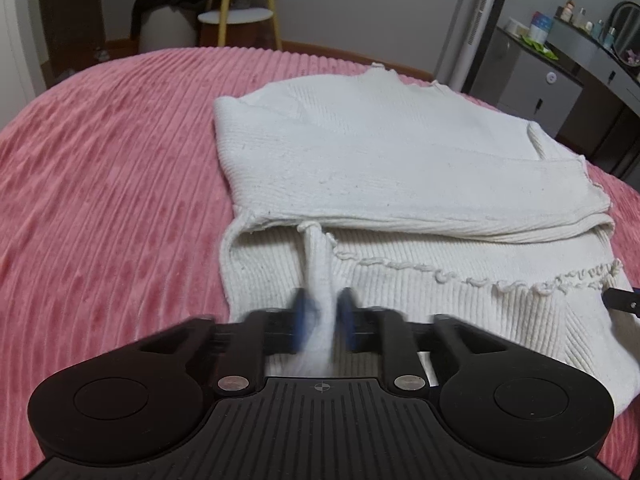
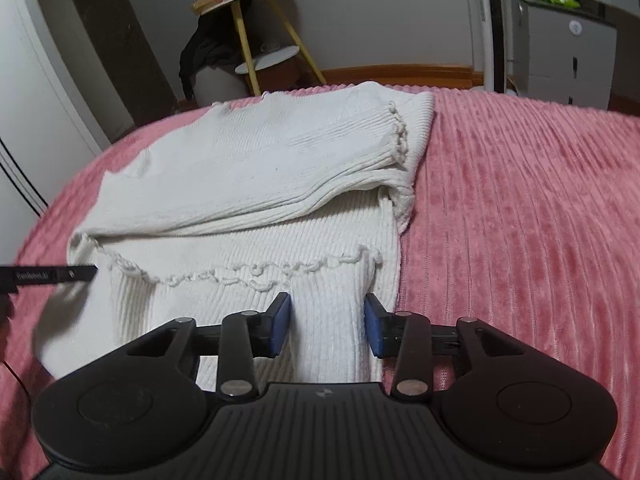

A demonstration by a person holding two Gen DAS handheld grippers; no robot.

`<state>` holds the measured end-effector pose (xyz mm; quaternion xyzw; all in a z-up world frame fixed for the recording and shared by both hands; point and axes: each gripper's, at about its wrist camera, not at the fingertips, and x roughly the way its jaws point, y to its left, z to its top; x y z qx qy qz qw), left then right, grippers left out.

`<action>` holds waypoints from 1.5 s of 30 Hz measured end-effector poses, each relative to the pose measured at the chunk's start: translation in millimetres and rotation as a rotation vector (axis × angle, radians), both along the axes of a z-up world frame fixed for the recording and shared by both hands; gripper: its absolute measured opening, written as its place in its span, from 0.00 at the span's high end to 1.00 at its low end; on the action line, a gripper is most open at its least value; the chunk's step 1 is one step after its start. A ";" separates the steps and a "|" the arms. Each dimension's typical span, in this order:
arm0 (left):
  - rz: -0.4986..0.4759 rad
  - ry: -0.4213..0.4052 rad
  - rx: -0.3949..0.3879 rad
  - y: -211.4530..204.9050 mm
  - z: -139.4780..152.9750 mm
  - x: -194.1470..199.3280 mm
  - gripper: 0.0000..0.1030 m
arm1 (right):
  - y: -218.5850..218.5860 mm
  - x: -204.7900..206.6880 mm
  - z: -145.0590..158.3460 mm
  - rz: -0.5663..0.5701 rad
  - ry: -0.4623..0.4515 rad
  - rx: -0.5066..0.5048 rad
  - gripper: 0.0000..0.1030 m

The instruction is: Fold small clothes

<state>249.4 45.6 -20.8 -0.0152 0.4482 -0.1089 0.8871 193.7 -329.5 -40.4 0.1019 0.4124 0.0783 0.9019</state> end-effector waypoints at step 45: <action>0.078 -0.304 0.104 -7.5 78.3 92.2 0.91 | 38.0 111.8 60.3 0.101 -0.347 -0.374 0.93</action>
